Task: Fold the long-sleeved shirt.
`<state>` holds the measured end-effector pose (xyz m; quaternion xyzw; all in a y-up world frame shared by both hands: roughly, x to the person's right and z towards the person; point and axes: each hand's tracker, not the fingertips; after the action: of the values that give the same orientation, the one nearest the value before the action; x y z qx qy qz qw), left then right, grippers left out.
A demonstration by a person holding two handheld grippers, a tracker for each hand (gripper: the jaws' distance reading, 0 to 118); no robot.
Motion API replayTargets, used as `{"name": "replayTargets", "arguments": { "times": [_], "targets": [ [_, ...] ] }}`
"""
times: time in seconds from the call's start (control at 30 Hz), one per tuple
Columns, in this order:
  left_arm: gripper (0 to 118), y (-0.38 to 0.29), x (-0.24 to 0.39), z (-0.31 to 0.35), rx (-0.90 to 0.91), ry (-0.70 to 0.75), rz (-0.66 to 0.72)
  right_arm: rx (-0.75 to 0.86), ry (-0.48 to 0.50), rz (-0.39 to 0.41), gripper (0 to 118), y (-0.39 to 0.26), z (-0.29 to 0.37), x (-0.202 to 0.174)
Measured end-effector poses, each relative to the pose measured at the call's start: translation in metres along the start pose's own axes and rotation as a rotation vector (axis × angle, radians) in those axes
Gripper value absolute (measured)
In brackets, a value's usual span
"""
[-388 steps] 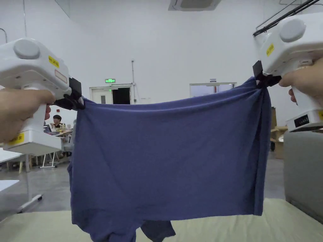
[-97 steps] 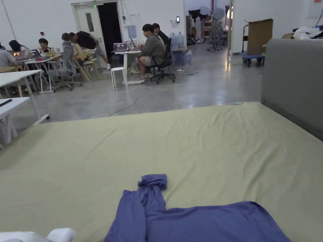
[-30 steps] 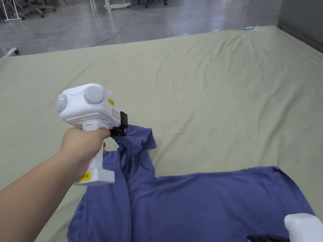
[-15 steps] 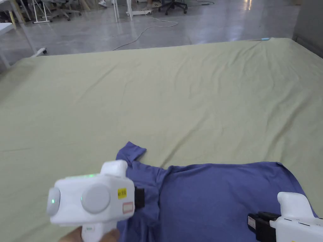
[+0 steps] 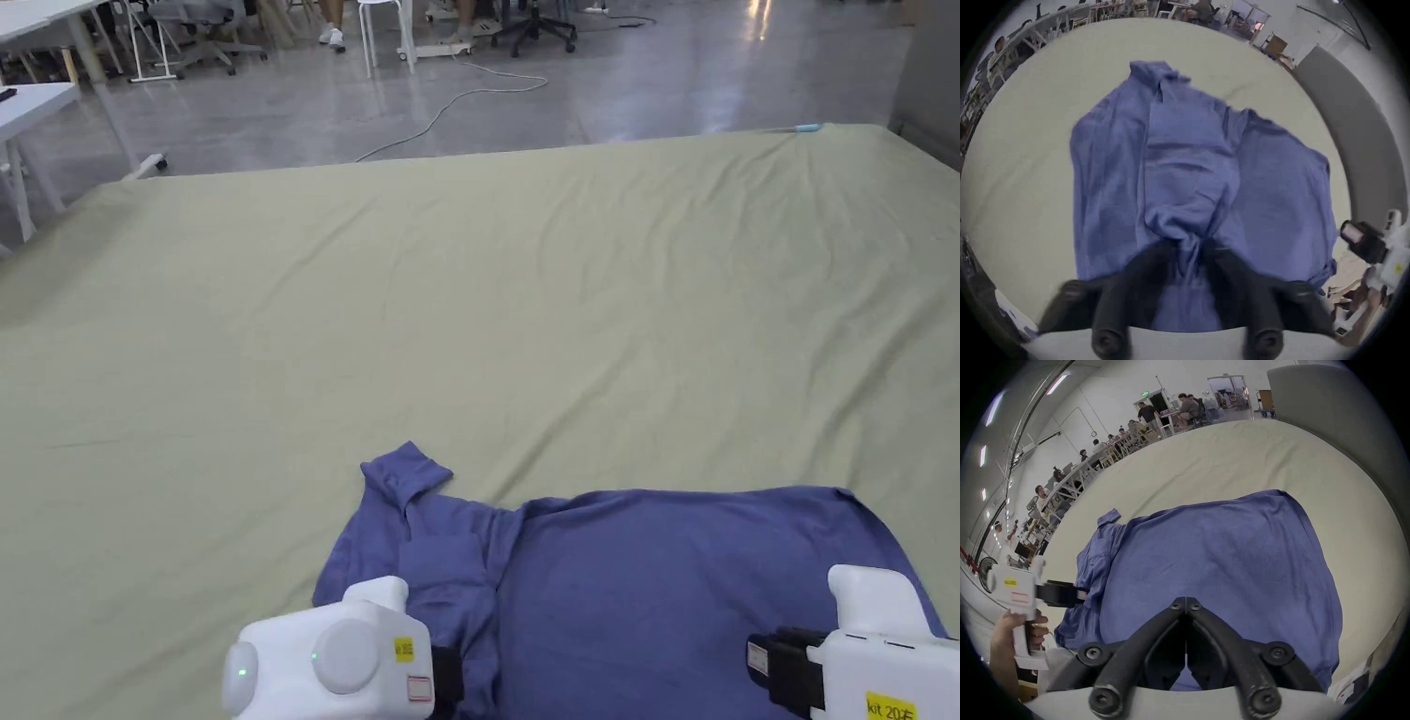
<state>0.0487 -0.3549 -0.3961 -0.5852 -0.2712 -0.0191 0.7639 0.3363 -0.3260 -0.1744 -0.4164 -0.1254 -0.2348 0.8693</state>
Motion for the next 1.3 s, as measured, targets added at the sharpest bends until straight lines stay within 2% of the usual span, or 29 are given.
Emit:
{"name": "replayTargets", "arguments": {
  "times": [0.03, 0.07, 0.13, 0.17, 0.2, 0.23, 0.27, 0.3, 0.37, 0.43, 0.5, 0.53, 0.57, 0.6, 0.63, 0.7, 0.77, 0.83, 0.93, 1.0, 1.03, 1.07, 1.1, 1.13, 1.17, 1.2, 1.23, 1.27, 1.3],
  "targets": [
    [91, -0.002, 0.0, 0.018, 0.044, -0.023, 0.008, -0.003, -0.002, 0.002, 0, 0.001, -0.001, 0.001],
    [118, -0.005, -0.001, 0.037, 0.105, -0.049, 0.025, -0.005, -0.002, 0.003, 0, 0.001, -0.001, 0.001],
    [116, -0.014, -0.002, 0.068, 0.281, -0.121, 0.046, -0.007, -0.003, 0.004, 0, 0.0, -0.001, 0.0],
    [116, -0.022, -0.005, 0.076, 0.251, -0.093, 0.05, -0.008, -0.002, 0.004, 0, 0.001, -0.002, 0.001],
    [109, -0.027, -0.009, 0.086, 0.214, -0.089, 0.048, -0.01, -0.001, 0.002, 0, 0.001, -0.002, 0.001],
    [84, -0.032, -0.011, 0.089, 0.187, -0.089, 0.044, -0.01, -0.002, 0.0, 0, 0.001, -0.003, 0.001],
    [29, -0.037, -0.012, 0.088, 0.133, -0.051, 0.008, -0.011, -0.002, -0.004, 0, 0.001, -0.003, 0.001],
    [0, -0.042, -0.012, 0.086, 0.113, -0.013, -0.023, -0.011, -0.001, -0.007, 0, 0.001, -0.003, 0.002],
    [0, -0.042, -0.018, 0.07, 0.108, 0.037, -0.026, -0.01, -0.001, -0.012, 0, 0.0, -0.003, 0.003],
    [0, -0.033, -0.027, 0.062, 0.085, -0.004, -0.022, -0.006, -0.004, -0.017, 0, 0.0, -0.002, 0.003],
    [0, -0.006, -0.034, 0.059, 0.122, -0.051, 0.058, -0.003, -0.003, -0.024, 0, 0.0, -0.001, 0.005],
    [13, 0.011, -0.037, 0.056, 0.153, -0.037, 0.053, -0.002, -0.002, -0.029, 0, 0.0, -0.001, 0.005],
    [53, 0.035, -0.036, 0.053, 0.191, -0.004, 0.033, -0.003, -0.001, -0.034, 0, 0.001, -0.002, 0.007],
    [101, 0.06, -0.036, 0.047, 0.206, 0.054, 0.001, -0.004, 0.002, -0.041, 0, 0.001, -0.003, 0.008],
    [117, 0.08, -0.038, 0.038, 0.228, 0.073, -0.016, -0.005, 0.003, -0.045, 0, 0.002, -0.003, 0.009],
    [116, 0.123, -0.04, 0.014, 0.281, 0.113, -0.047, -0.002, 0.007, -0.054, 0, 0.003, -0.003, 0.011],
    [116, 0.159, -0.045, -0.019, 0.206, 0.165, -0.083, 0.002, 0.009, -0.064, 0, 0.004, -0.003, 0.013],
    [112, 0.179, -0.048, -0.053, 0.142, 0.221, -0.095, 0.007, 0.007, -0.073, 0, 0.004, -0.002, 0.015],
    [83, 0.189, -0.052, -0.088, 0.07, 0.143, -0.083, 0.027, -0.003, -0.088, 0, 0.007, 0.003, 0.02],
    [84, 0.184, -0.045, -0.086, 0.109, 0.186, -0.123, 0.025, -0.029, -0.126, 0, 0.017, 0.003, 0.027],
    [79, 0.185, -0.041, -0.083, 0.094, 0.187, -0.141, 0.024, -0.067, -0.101, 0, 0.026, 0.002, 0.029],
    [64, 0.186, -0.038, -0.08, 0.086, 0.185, -0.146, 0.027, -0.14, -0.033, 0, 0.038, 0.002, 0.031],
    [34, 0.183, -0.035, -0.07, 0.081, 0.163, -0.145, 0.035, -0.181, -0.007, 0, 0.055, -0.002, 0.035],
    [6, 0.179, -0.03, -0.061, 0.072, 0.104, -0.145, 0.039, -0.186, -0.002, 9, 0.074, -0.006, 0.041],
    [6, 0.178, -0.025, -0.057, 0.053, 0.049, -0.147, 0.05, -0.17, -0.006, 40, 0.097, -0.014, 0.049],
    [6, 0.174, -0.014, -0.053, 0.066, 0.133, -0.181, 0.065, -0.189, -0.006, 86, 0.123, -0.024, 0.06],
    [6, 0.174, -0.007, -0.05, 0.069, 0.178, -0.24, 0.07, -0.252, -0.018, 118, 0.144, -0.036, 0.068],
    [6, 0.182, -0.01, -0.052, 0.083, 0.161, -0.269, 0.034, -0.335, -0.034, 113, 0.166, -0.056, 0.078],
    [6, 0.184, -0.012, -0.049, 0.089, 0.145, -0.247, 0.076, -0.325, -0.055, 113, 0.18, -0.065, 0.091]
  ]
}}
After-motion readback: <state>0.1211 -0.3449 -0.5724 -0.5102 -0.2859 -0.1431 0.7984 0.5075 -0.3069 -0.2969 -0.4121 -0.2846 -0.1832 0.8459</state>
